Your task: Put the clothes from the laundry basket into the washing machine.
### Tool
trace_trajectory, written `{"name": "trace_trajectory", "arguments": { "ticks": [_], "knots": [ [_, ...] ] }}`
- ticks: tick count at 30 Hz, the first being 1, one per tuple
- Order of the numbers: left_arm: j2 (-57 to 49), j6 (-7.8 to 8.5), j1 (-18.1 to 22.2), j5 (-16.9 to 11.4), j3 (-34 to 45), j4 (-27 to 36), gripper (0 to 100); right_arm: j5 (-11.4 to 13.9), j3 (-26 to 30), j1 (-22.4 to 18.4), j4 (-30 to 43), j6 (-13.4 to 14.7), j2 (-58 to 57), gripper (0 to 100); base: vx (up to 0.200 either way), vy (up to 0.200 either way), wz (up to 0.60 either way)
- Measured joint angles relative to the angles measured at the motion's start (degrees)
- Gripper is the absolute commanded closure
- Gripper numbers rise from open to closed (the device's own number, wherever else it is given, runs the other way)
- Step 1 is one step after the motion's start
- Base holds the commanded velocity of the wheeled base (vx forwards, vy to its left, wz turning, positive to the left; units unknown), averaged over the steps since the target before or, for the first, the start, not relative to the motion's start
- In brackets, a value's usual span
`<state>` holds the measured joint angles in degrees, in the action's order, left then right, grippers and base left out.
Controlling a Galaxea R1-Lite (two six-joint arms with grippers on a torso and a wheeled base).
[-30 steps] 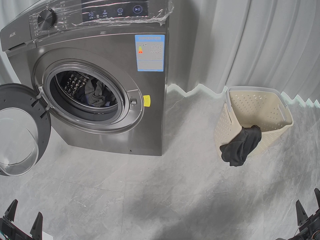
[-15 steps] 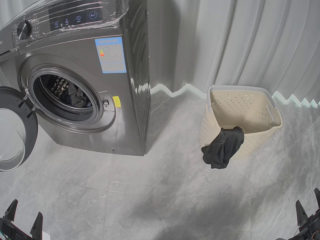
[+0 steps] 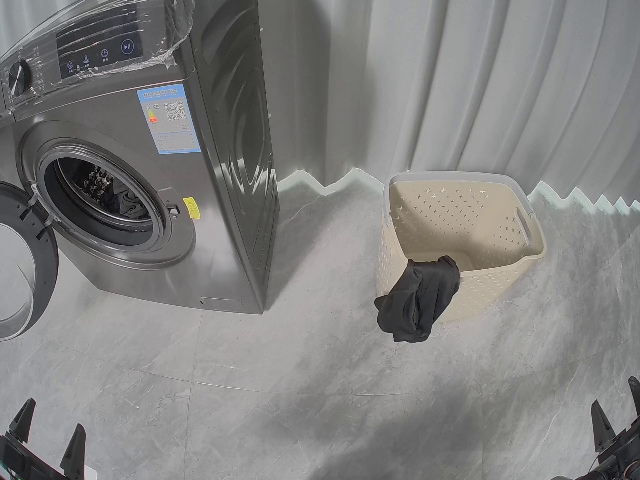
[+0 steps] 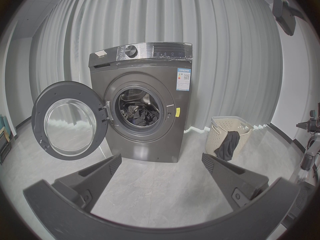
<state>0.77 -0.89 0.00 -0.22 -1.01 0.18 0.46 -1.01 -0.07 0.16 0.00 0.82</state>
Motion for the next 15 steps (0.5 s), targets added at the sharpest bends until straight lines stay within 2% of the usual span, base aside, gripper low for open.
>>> {"name": "trace_trajectory", "arguments": {
  "ticks": [4,9,15],
  "knots": [
    [0.02,0.07,0.10,-0.02,0.00,0.00,0,-0.02,0.00,0.07,0.02,0.00,0.00,0,0.200,0.000,0.00],
    [0.02,-0.01,0.07,0.00,0.00,0.00,0,-0.02,0.00,0.05,0.02,0.02,0.02,0,0.000,0.000,0.00],
    [0.05,-0.01,0.07,-0.02,0.00,0.00,0,0.00,0.00,0.07,0.02,0.00,0.04,0,0.000,-0.200,0.00]
  ]
}}
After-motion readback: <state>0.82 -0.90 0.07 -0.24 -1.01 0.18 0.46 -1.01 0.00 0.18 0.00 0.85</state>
